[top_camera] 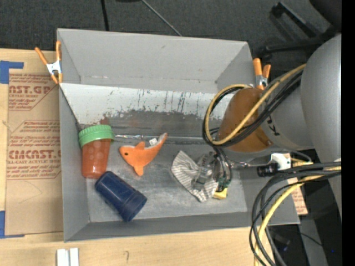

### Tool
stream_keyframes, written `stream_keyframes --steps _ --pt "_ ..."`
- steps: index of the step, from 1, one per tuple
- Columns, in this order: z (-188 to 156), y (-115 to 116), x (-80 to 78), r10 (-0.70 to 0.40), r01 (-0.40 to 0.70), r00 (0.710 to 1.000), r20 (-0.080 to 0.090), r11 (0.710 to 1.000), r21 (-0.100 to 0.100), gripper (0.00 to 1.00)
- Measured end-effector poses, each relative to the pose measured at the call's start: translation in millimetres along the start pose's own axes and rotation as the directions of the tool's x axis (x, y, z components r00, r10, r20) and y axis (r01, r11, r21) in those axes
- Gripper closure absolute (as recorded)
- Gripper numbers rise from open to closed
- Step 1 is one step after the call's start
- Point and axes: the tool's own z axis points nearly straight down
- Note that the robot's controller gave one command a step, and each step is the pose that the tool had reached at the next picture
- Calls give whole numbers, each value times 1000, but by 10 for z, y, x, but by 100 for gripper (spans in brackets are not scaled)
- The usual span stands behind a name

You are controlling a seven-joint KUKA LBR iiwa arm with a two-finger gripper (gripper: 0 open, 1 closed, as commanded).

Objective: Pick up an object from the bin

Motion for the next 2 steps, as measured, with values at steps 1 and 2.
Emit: stream_keyframes --steps 1,2 --pt "-42 -2 12 0 0 1000 -4 1000 1 100" --pt "-219 -4 28 0 1 1000 -10 1000 2 100"
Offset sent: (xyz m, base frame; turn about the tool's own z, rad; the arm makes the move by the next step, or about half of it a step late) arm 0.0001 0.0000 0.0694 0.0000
